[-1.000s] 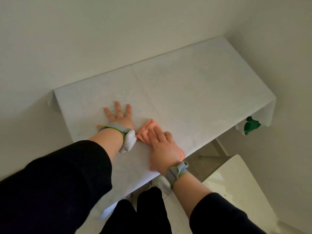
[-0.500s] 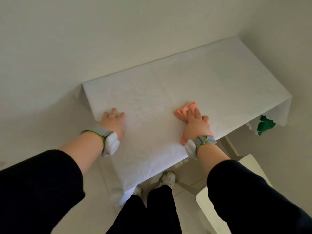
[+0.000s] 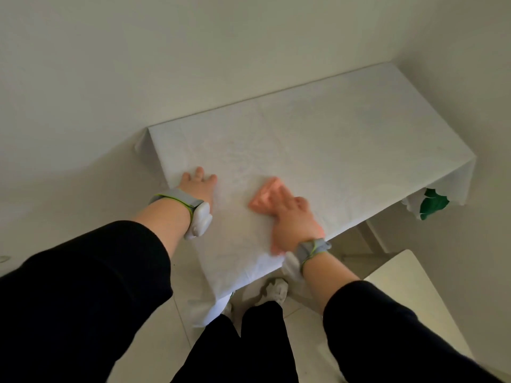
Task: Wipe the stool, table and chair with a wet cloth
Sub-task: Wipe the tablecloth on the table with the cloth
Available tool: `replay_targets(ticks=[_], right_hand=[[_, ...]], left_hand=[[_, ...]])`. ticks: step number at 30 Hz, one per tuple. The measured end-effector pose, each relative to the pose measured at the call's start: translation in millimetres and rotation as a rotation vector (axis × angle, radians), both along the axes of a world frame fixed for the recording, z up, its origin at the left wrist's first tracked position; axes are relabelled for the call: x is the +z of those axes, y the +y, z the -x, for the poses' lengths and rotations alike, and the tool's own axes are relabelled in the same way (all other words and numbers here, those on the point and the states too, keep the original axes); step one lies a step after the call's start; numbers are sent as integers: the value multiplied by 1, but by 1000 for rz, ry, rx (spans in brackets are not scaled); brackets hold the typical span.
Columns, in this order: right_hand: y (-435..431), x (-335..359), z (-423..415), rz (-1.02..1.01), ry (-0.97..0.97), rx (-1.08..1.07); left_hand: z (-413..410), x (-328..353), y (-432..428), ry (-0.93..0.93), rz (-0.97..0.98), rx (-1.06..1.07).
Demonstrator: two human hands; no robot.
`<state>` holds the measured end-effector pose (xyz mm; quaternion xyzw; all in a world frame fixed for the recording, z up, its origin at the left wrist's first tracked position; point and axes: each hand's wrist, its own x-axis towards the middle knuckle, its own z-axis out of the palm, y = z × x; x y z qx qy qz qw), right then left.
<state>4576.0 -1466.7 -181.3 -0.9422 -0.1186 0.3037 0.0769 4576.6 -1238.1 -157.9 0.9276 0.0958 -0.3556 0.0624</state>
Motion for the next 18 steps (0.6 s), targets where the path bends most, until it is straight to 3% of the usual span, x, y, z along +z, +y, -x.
replay_targets(ticks=[2,4,10,14,18], right_hand=[[-2,2,-9,-9,-33,-210],[12,1,-2,14,-165,-227],[68,-9,66,-198,-130,226],[48,-13,80,-259,-103,404],[-8,-12,68,-255,-177,257]], left_hand=[[0,1,2,11,-1,-7],[-1,3,0,24,5,-17],[-1,0,-1,36,14,-1],[0,4,-6,32,-31,-29],[1,11,-12,23,-73,-56]])
